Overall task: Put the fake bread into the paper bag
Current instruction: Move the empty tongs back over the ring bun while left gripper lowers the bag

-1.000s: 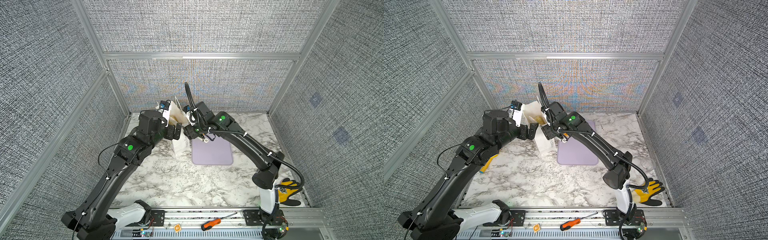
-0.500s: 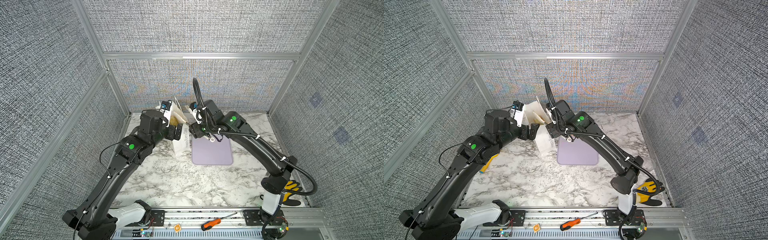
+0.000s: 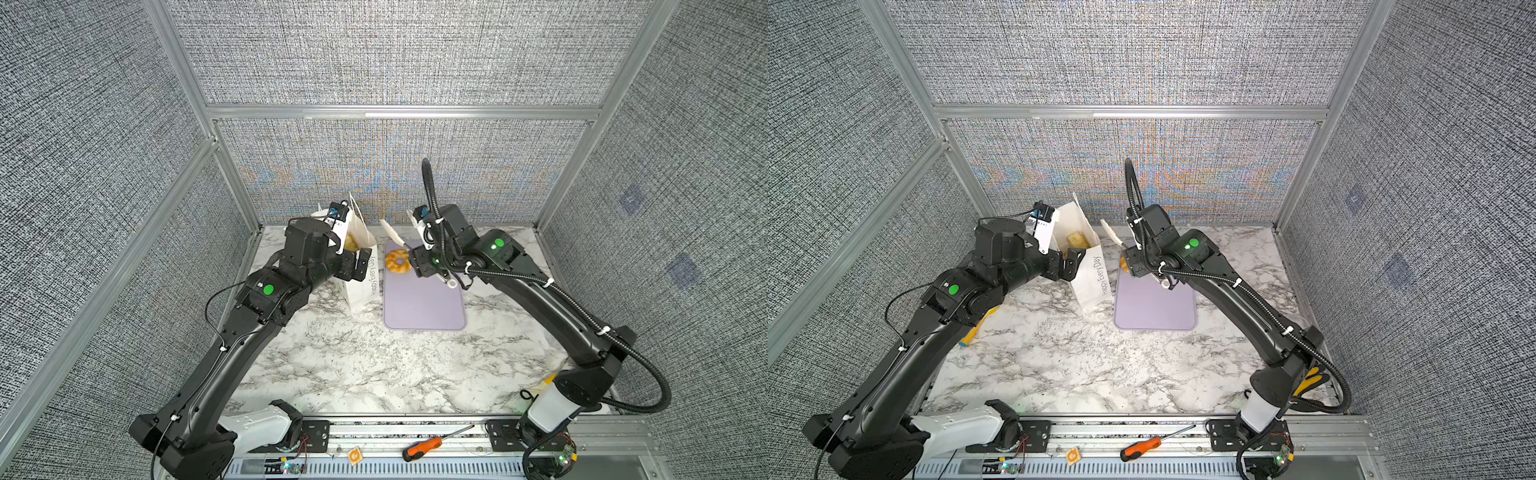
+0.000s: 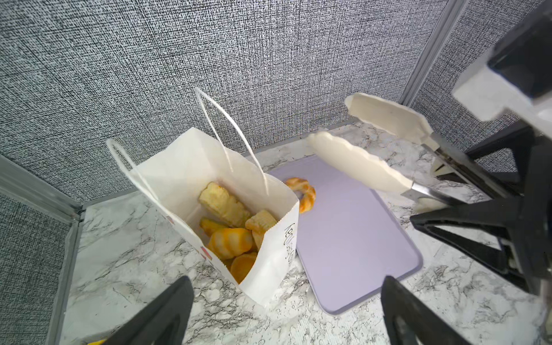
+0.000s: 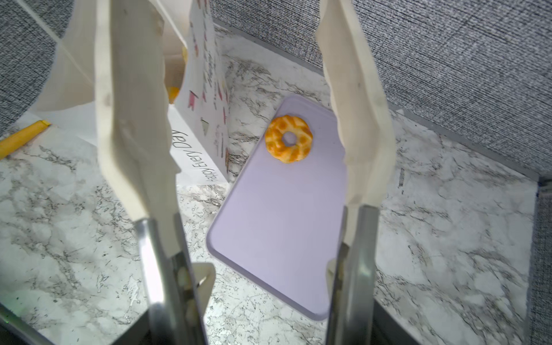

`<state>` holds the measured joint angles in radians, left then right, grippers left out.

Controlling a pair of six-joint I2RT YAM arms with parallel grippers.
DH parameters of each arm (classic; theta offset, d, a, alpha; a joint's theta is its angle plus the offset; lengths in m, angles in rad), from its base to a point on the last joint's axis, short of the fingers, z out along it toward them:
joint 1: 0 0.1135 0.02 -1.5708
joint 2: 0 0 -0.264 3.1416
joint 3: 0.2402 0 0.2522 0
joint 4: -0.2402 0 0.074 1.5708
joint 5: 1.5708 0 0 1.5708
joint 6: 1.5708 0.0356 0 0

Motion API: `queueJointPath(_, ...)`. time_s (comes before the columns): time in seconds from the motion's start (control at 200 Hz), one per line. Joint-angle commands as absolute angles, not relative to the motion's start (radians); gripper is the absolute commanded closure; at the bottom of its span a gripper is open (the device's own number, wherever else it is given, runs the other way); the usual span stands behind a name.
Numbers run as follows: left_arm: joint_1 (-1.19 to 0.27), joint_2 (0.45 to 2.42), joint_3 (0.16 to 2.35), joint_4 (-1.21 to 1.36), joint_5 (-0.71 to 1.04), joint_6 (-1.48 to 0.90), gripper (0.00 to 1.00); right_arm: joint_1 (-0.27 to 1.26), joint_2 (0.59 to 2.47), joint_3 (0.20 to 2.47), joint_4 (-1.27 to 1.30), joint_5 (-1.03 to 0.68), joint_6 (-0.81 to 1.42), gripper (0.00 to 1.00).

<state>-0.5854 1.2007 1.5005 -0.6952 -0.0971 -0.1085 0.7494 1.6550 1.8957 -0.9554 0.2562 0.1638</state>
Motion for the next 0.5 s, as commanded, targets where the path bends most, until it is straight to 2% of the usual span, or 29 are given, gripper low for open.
queueJointPath(0.0, -0.584, 1.211, 1.502, -0.663, -0.060, -0.105, 0.01, 0.721, 1.634, 1.855, -0.922, 0.266, 0.188, 0.29)
queueJointPath(0.3, -0.591, 1.220, 1.487, -0.652, -0.037, -0.110, 0.01, 0.606, 1.630, 1.688, -0.880, 0.212, 0.236, 0.29)
queueJointPath(0.495, -0.599, 1.227, 1.468, -0.652, -0.023, -0.110, 0.01, 0.555, 1.711, 1.660, -0.876, 0.171, 0.255, 0.29)
